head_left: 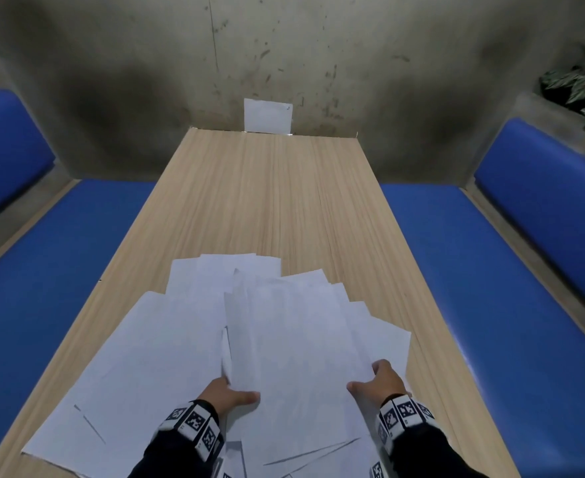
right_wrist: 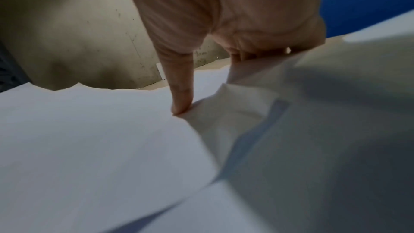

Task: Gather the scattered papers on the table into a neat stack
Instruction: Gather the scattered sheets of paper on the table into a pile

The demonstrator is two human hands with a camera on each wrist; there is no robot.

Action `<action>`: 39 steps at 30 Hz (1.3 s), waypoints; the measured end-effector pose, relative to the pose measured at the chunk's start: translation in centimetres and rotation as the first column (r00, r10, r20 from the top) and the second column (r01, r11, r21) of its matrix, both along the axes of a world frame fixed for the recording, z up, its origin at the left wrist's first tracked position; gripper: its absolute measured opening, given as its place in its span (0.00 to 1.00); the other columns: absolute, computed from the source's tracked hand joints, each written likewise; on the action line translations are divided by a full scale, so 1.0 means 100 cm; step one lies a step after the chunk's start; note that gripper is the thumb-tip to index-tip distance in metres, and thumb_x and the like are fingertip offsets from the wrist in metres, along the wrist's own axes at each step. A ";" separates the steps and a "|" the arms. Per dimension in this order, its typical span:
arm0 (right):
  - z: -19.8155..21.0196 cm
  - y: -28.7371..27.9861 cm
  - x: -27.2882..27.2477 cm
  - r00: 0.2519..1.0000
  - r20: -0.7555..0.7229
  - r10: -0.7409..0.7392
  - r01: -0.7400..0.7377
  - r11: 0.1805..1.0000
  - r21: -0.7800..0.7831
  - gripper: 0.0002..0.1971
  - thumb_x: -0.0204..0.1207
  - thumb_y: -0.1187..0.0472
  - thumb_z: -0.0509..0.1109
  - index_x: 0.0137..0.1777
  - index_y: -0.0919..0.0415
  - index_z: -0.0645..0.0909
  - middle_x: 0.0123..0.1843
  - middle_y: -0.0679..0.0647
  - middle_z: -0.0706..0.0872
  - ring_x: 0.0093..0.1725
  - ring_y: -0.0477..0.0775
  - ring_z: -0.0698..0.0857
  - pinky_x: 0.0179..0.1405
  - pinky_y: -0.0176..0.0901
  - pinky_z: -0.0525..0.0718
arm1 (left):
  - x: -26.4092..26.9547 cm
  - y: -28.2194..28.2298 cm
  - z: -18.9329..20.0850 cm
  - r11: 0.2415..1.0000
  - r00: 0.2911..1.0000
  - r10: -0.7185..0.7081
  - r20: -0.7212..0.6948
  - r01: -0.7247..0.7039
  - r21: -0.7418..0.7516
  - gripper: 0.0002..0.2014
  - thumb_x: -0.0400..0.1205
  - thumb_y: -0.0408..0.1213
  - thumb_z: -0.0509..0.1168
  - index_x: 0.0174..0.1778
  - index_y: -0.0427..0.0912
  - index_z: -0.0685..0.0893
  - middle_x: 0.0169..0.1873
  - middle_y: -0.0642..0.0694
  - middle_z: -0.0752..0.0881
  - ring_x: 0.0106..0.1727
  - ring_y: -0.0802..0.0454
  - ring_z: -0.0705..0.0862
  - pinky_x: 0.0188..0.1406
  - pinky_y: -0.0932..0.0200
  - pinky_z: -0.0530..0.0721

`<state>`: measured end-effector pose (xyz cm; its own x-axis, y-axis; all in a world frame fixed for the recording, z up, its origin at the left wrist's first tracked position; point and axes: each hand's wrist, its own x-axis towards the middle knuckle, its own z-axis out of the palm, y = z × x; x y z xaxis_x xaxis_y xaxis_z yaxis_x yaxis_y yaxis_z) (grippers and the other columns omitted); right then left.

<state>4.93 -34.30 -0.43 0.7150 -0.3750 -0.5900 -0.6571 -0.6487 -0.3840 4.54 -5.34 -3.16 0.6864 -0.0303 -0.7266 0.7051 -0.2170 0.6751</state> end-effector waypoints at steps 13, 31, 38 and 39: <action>0.002 -0.009 -0.004 0.990 0.032 -0.134 0.086 0.779 0.621 0.11 0.71 0.69 0.74 0.52 0.65 0.81 0.51 0.62 0.88 0.44 0.57 0.87 0.37 0.42 0.84 | -0.011 -0.039 0.013 0.991 0.996 0.014 0.087 -0.025 0.128 0.29 0.68 0.29 0.75 0.66 0.30 0.76 0.62 0.33 0.84 0.62 0.39 0.83 0.67 0.50 0.79; 0.125 -0.008 -0.004 0.773 0.517 -0.367 -0.230 0.596 0.769 0.08 0.69 0.73 0.74 0.41 0.59 0.87 0.32 0.48 0.94 0.33 0.46 0.92 0.29 0.32 0.87 | 0.015 -0.013 0.158 0.986 0.737 0.164 0.655 -0.098 -0.137 0.12 0.73 0.27 0.72 0.33 0.50 0.85 0.18 0.65 0.88 0.26 0.74 0.86 0.27 0.79 0.83; 0.137 0.010 -0.008 0.782 0.591 -0.200 -0.390 0.582 0.713 0.22 0.54 0.58 0.85 0.50 0.48 0.85 0.44 0.38 0.93 0.48 0.36 0.90 0.40 0.24 0.85 | 0.003 0.003 0.162 0.959 0.757 0.205 0.620 -0.027 -0.284 0.38 0.34 0.54 0.84 0.40 0.44 0.88 0.31 0.55 0.94 0.35 0.59 0.92 0.30 0.67 0.88; 0.133 0.010 -0.007 0.790 0.582 -0.192 -0.389 0.576 0.719 0.28 0.48 0.52 0.86 0.52 0.50 0.85 0.45 0.40 0.94 0.48 0.38 0.90 0.39 0.24 0.85 | 0.003 0.003 0.159 0.957 0.767 0.203 0.608 -0.025 -0.288 0.41 0.32 0.57 0.83 0.41 0.44 0.87 0.32 0.55 0.94 0.35 0.59 0.92 0.30 0.69 0.88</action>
<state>4.23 -33.34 12.87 0.9903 0.1152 -0.0782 -0.0853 0.0577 -0.9947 4.79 -5.09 12.73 0.9930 -0.0392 -0.1111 0.1138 0.0742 0.9907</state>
